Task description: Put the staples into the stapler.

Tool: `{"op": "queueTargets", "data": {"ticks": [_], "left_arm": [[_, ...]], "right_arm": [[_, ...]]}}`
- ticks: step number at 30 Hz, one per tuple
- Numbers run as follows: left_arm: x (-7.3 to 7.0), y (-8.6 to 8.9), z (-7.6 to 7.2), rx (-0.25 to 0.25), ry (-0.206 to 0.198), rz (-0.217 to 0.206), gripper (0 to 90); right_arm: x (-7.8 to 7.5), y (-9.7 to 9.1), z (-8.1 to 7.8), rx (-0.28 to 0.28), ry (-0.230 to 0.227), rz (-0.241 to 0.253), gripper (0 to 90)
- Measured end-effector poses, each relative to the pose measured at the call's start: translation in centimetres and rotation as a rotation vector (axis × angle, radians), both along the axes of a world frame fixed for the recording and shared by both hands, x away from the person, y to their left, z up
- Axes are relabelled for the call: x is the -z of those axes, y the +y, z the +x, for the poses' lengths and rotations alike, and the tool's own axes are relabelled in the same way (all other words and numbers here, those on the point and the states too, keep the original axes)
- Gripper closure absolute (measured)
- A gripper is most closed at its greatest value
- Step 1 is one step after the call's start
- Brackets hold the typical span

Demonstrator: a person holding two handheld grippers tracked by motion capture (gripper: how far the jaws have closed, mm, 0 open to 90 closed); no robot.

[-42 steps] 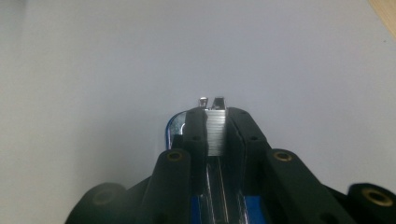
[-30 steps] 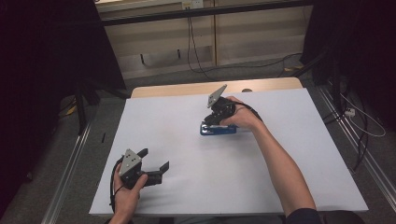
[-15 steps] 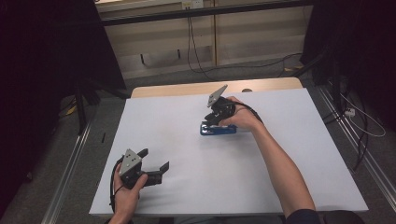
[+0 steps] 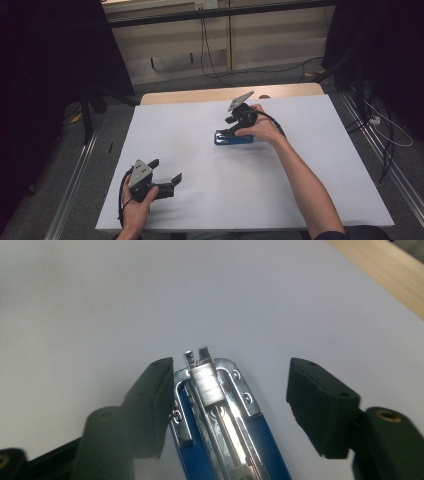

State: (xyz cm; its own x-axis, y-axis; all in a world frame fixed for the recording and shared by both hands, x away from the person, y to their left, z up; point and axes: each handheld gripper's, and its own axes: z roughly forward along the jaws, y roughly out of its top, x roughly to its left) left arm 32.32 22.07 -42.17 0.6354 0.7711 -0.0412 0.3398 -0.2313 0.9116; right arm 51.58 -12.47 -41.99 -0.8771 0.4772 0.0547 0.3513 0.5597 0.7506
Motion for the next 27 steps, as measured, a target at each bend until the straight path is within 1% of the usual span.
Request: {"op": "queueTargets", "data": {"ticks": [1, 2, 3, 4, 5, 7, 9, 11, 14, 16, 18, 21, 23, 27], "left_arm": [[-0.1, 0.0, 0.0, -0.001, -0.002, -0.005, 4.3], [-0.1, 0.0, 0.0, -0.002, -0.003, -0.007, 4.2], [-0.1, 0.0, 0.0, 0.0, -0.004, -0.008, 4.2], [-0.1, -0.1, -0.1, -0.001, -0.005, -0.009, 4.2], [-0.1, 0.0, -0.1, 0.001, -0.006, -0.003, 4.2], [-0.1, 0.0, -0.1, -0.002, -0.004, -0.007, 4.2], [0.0, 0.0, 0.0, -0.003, -0.001, 0.0, 4.2], [0.0, 0.0, 0.1, -0.005, 0.002, 0.001, 4.2], [0.1, 0.0, 0.1, -0.005, 0.003, -0.001, 4.3], [0.1, -0.1, 0.1, -0.008, 0.005, -0.002, 4.2], [0.1, 0.0, 0.2, -0.008, 0.009, 0.003, 4.2], [0.2, 0.0, 0.2, -0.011, 0.009, 0.0, 4.2], [0.2, 0.0, 0.2, -0.009, 0.007, 0.007, 4.2], [0.3, 0.0, 0.3, -0.012, 0.008, 0.001, 4.2]], "right_arm": [[0.0, 0.0, -0.3, 0.027, -0.004, 0.019, 31.2], [0.0, 0.0, -0.6, 0.048, -0.014, 0.025, 28.3], [0.0, 0.0, -0.8, 0.059, -0.024, 0.021, 25.8], [-0.1, -0.1, -1.0, 0.087, -0.037, 0.026, 22.4], [-0.3, -0.1, -1.1, 0.105, -0.039, 0.038, 20.8], [-0.6, -0.5, -1.4, 0.151, -0.057, 0.064, 18.0], [-0.6, -0.7, -1.6, 0.179, -0.058, 0.065, 14.0], [-0.5, -1.1, -1.8, 0.198, -0.062, 0.069, 13.8], [-0.3, -1.5, -2.2, 0.235, -0.061, 0.095, 10.7], [-0.2, -1.9, -2.5, 0.257, -0.074, 0.104, 10.1], [-0.1, -2.2, -2.9, 0.286, -0.083, 0.106, 9.2], [-0.1, -2.6, -3.3, 0.308, -0.085, 0.106, 8.8], [-0.1, -2.9, -3.8, 0.319, -0.094, 0.103, 7.3], [-0.2, -3.4, -4.6, 0.353, -0.108, 0.118, 5.2]]}}
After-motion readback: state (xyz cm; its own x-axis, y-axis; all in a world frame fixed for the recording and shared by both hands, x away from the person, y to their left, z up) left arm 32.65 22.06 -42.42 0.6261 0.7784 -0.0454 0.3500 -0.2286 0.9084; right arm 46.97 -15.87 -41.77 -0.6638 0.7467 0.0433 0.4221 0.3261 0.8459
